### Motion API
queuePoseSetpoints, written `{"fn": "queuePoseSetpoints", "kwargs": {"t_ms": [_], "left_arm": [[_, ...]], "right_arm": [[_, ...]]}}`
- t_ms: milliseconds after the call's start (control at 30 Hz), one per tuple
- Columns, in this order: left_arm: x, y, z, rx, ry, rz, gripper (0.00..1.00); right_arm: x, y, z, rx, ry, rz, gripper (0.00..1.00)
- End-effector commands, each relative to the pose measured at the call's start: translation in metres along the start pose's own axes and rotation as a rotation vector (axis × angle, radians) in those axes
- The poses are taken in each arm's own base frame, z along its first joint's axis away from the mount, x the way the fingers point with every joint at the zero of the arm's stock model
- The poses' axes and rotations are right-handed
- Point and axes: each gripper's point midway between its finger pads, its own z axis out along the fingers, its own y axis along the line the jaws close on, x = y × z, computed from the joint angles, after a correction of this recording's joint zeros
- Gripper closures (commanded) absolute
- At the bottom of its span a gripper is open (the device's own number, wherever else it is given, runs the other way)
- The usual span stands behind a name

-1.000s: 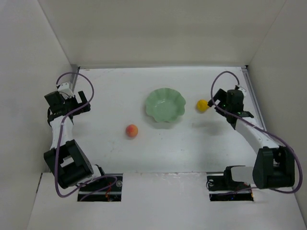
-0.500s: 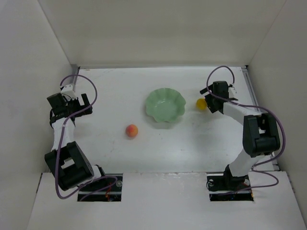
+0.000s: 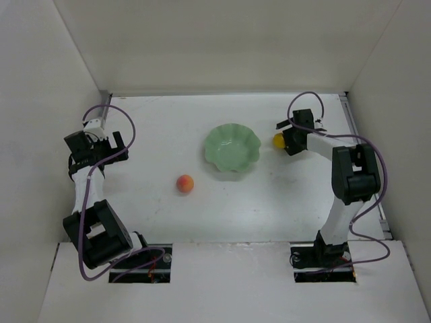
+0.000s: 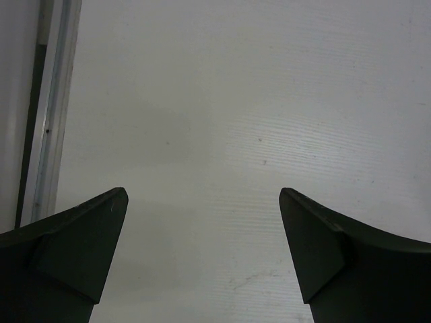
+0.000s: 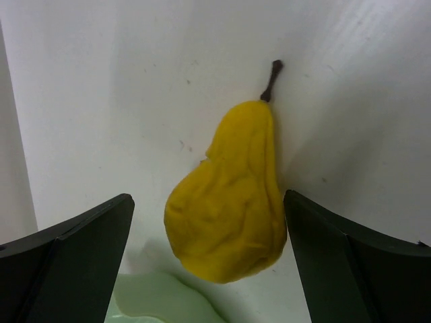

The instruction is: Place and organize the fake fruits in the fruit bowl

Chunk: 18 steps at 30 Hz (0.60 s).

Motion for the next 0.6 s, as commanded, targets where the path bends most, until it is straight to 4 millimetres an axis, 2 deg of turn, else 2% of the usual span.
{"fn": "queuePoseSetpoints", "kwargs": {"t_ms": [0, 133, 167, 233, 267, 367, 433, 467, 567], "left_arm": [[-0.020, -0.001, -0.003, 0.008, -0.069, 0.043, 0.00], [-0.015, 0.001, -0.004, 0.004, -0.065, 0.038, 0.00], [-0.015, 0.001, -0.004, 0.003, -0.064, 0.039, 0.00], [-0.014, 0.002, -0.004, 0.003, -0.061, 0.041, 0.00], [-0.015, 0.002, -0.003, 0.004, -0.062, 0.043, 0.00], [-0.016, 0.000, -0.003, 0.008, -0.063, 0.046, 0.00], [-0.017, 0.000, -0.003, 0.008, -0.063, 0.046, 0.00], [-0.016, 0.000, -0.003, 0.008, -0.062, 0.043, 0.00], [-0.013, -0.001, -0.002, 0.010, -0.054, 0.043, 0.00]], "right_arm": [[0.001, 0.016, 0.001, 0.005, 0.011, 0.006, 0.03], [0.003, 0.012, -0.002, 0.000, 0.013, 0.019, 0.27], [0.005, 0.012, -0.002, -0.011, 0.019, 0.020, 0.39], [0.008, 0.011, -0.004, -0.037, 0.031, 0.021, 0.73], [0.008, 0.011, -0.004, -0.043, 0.036, 0.023, 0.81], [0.009, 0.012, -0.007, -0.063, 0.052, 0.000, 0.92], [0.009, 0.023, -0.016, -0.101, 0.053, -0.024, 0.98], [0.003, 0.034, -0.023, -0.136, 0.031, -0.045, 1.00], [0.009, 0.084, -0.062, -0.270, -0.048, -0.200, 1.00]]}}
